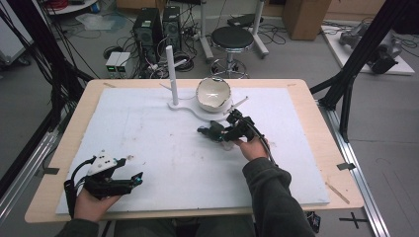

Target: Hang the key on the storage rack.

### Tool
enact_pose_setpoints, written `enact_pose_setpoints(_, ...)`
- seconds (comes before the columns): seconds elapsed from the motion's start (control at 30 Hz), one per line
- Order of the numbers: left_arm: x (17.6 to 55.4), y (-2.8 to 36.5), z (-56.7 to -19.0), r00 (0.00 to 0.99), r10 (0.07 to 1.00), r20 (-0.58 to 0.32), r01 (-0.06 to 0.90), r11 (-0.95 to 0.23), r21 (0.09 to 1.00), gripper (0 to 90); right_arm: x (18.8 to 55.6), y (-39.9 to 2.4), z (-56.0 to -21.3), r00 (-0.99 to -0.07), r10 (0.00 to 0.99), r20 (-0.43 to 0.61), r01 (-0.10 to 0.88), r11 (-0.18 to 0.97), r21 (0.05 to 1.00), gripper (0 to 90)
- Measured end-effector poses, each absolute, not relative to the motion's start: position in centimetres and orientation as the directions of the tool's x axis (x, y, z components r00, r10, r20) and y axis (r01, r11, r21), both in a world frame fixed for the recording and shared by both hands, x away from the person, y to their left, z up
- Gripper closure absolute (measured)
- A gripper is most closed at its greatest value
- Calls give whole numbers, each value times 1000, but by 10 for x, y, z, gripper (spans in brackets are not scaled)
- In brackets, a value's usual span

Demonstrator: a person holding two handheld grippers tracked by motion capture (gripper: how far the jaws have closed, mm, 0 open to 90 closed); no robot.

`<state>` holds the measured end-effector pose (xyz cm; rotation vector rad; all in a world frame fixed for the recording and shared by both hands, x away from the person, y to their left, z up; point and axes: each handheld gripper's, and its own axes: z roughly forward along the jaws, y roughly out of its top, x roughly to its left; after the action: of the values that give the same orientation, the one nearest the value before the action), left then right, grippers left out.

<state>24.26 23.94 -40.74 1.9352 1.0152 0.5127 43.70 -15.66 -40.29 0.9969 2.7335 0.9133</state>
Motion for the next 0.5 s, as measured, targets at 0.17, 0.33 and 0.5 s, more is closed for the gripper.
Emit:
enact_pose_setpoints(0.17, 242, 240, -407, 581, 813, -36, 454, -287, 844, 221, 437, -160, -399, -787, 605, 121, 545, 590, 595, 536)
enact_pose_setpoints(0.33, 242, 240, -407, 581, 813, -35, 454, -287, 843, 221, 434, -162, -395, -791, 600, 118, 537, 589, 604, 536)
enact_pose_setpoints(0.5, 242, 239, -407, 582, 812, -34, 453, -289, 843, 221, 432, -165, -390, -797, 593, 120, 525, 581, 622, 536)
